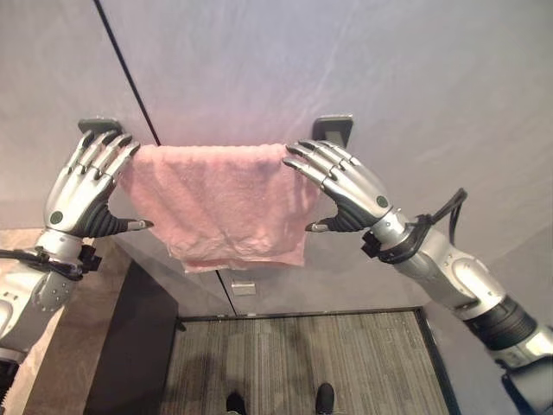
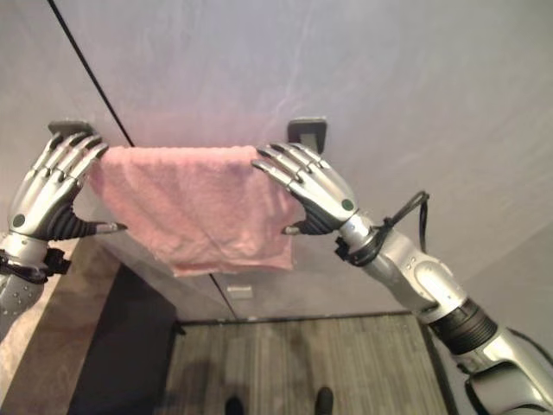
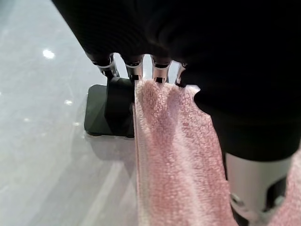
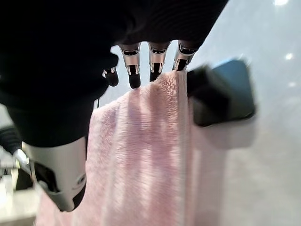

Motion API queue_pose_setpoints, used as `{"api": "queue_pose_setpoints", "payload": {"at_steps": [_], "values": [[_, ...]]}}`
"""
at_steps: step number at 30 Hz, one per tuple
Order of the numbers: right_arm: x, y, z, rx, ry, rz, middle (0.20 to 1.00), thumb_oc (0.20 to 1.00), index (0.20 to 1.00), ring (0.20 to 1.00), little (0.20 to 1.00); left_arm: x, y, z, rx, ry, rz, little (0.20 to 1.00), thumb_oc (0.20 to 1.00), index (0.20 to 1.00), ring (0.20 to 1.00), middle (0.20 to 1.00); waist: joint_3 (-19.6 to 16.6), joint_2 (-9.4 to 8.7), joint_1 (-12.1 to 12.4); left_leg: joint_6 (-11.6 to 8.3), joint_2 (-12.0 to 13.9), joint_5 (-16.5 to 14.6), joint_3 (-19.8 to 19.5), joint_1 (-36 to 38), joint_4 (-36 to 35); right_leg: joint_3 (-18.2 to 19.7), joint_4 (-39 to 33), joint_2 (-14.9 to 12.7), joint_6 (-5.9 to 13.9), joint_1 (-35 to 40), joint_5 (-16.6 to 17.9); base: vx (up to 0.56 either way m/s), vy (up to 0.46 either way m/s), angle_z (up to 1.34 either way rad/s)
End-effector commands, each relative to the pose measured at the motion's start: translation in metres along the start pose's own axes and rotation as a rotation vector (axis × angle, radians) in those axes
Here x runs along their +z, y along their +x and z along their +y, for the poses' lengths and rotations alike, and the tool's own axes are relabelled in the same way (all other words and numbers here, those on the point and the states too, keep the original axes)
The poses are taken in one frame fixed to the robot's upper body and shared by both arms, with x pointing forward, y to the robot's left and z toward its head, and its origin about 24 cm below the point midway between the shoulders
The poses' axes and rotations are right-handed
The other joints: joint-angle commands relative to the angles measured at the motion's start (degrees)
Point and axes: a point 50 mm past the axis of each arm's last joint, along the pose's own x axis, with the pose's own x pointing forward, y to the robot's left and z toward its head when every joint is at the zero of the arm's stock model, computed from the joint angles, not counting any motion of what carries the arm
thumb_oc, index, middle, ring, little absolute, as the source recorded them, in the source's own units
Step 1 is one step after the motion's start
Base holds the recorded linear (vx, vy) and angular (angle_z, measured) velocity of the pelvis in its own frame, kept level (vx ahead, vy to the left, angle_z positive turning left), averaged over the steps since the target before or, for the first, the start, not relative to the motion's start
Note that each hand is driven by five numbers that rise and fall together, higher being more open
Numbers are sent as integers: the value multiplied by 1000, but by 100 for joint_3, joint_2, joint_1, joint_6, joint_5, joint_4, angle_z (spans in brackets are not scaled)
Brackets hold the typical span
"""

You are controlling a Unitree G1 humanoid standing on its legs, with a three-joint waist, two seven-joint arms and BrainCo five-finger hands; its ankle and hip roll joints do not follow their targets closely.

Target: Put brush and paste in cup on sink, flatten towel.

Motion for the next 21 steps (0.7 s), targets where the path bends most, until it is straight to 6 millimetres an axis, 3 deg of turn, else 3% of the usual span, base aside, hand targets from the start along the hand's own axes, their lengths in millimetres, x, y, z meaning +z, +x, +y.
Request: {"api": "queue_pose_setpoints", "payload": {"at_steps": [1,12,18,21], "values": [[-16,1,-7,67,-137,31,1000,1000,1000,1000,1000,-19,-36,-46,-319,11,140,1000,1000,1000,1000,1000,147,-176,-141,-234,275,89,100,167,63,-158,88,-529,591,296,-4,53,-24,-3],[-23,14,-16,215,-325,-62,1000,1000,1000,1000,1000,-17,-31,-56,-377,-6,141,1000,1000,1000,1000,1000,28,-213,-190,-233,250,55,107,372,63,-249,103,-478,536,571,-96,14,-2,-1],[-22,16,-13,200,-287,-46,1000,1000,1000,1000,1000,-17,-34,-64,-394,-27,172,1000,1000,1000,1000,1000,24,-195,-198,-216,231,21,96,392,63,-278,88,-490,548,595,-82,0,0,0],[-13,26,-22,96,-272,-63,1000,1000,1000,1000,1000,-16,-36,-72,-376,-73,217,1000,1000,1000,1000,1000,31,-179,-202,-212,236,15,111,392,63,-249,80,-506,556,580,-63,0,0,0]]}}
